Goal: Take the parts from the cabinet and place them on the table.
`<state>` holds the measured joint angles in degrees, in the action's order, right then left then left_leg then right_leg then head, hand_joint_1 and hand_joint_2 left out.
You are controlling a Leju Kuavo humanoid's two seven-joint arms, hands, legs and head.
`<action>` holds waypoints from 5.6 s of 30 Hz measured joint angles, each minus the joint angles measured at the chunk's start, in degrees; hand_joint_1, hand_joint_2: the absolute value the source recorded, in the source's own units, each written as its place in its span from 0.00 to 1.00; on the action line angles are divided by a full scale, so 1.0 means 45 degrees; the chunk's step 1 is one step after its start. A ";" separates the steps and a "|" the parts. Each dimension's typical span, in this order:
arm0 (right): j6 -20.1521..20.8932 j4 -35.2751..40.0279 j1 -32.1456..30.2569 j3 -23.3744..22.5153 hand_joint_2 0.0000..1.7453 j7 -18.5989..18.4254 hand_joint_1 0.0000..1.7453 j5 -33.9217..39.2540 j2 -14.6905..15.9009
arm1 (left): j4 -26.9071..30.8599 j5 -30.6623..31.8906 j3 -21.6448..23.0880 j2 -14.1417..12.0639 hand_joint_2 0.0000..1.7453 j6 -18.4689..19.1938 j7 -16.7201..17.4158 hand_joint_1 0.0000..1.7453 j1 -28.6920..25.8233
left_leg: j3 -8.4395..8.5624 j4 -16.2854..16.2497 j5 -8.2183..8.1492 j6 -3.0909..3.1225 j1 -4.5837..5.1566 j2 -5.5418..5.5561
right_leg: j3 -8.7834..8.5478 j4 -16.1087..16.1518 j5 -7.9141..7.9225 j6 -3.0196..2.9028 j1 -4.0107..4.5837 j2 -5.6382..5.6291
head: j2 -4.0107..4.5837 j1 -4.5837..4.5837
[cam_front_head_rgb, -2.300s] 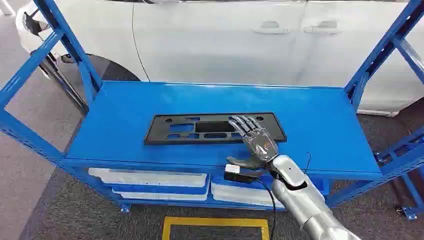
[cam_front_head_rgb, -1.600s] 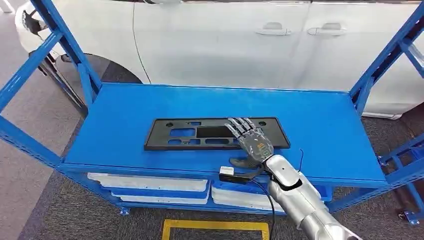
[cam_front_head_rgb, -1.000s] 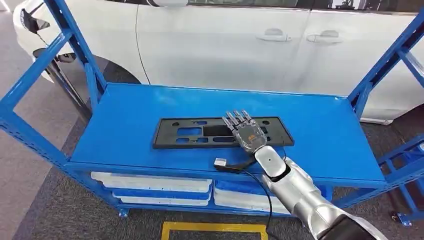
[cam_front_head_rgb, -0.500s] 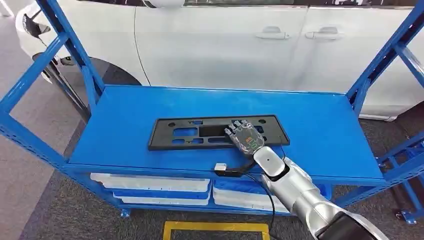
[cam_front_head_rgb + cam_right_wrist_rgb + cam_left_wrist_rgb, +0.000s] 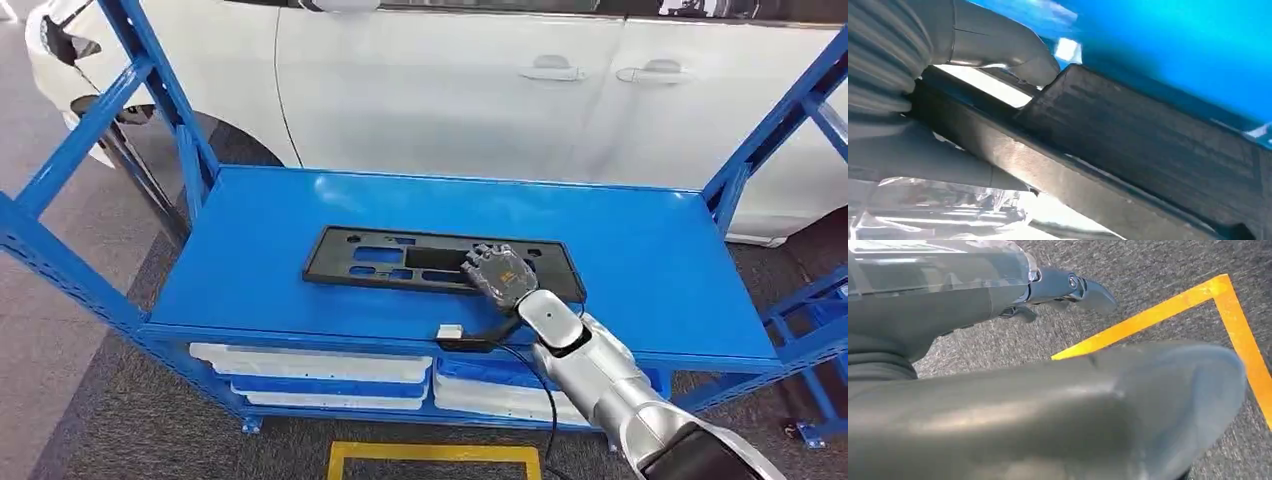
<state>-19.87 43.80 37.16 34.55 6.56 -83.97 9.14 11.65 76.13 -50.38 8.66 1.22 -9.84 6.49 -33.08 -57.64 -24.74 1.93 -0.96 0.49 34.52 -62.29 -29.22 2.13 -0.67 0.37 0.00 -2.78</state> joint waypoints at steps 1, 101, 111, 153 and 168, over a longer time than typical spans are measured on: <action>0.0024 0.0010 -0.0062 -0.0077 1.00 0.0096 1.00 0.0072 0.0000 | 0.0000 -0.0010 0.0005 0.0000 0.00 0.0010 0.0000 0.00 0.0001 | -0.0025 -0.0002 0.0003 0.0014 0.0013 -0.0004 | 0.0530 -0.1113 -0.0535 0.0042 -0.0019 -0.0002 | 0.0000 0.0000; 1.1851 1.2603 -0.7790 -0.4560 1.00 0.5439 1.00 2.0546 0.0617 | -0.0015 -0.0388 -0.0005 0.0010 1.00 -0.1069 0.0656 0.00 -0.0186 | -0.0113 -0.0118 -0.0077 -0.0065 0.0180 -0.0039 | -0.0544 0.0984 0.0481 -0.0083 0.0045 -0.0032 | 0.0000 0.0000; 1.2255 1.2672 -0.7347 -0.4599 1.00 0.5104 1.00 2.0511 0.0627 | -0.0015 -0.0802 -0.0034 0.0155 1.00 -0.1122 0.0539 0.00 -0.0119 | -0.1656 -0.3821 -0.2203 -0.0593 0.0144 -0.0040 | -0.0349 0.1186 0.0894 -0.0671 0.0045 0.0004 | 0.0000 0.0000; 1.2662 1.1667 -0.5641 -0.4119 1.00 0.4677 1.00 2.0734 0.0631 | -0.0015 -0.1195 -0.0593 0.0452 1.00 -0.1268 0.0325 0.00 -0.0268 | 0.0323 0.0038 -0.0293 0.0051 0.0158 -0.0031 | -0.0083 0.0829 0.0862 -0.0125 0.0044 0.0006 | 0.0000 0.0000; 1.2609 1.1526 -0.5961 -0.4094 1.00 0.4978 1.00 2.0938 0.0651 | -0.0015 -0.1117 -0.0597 0.0461 1.00 -0.1190 0.0204 0.00 -0.0327 | -0.0125 -0.0079 0.0015 -0.0354 0.0263 -0.0031 | -0.0605 0.1171 0.0676 -0.0475 0.0019 -0.0020 | 0.0000 0.0000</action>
<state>36.87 95.67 10.33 16.13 28.96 10.25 12.06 11.58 71.10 -53.07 10.73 -4.13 -8.92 5.02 -33.64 -58.00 -24.67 0.34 0.23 0.35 31.80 -57.02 -26.18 -0.01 -0.59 0.28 0.00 -2.78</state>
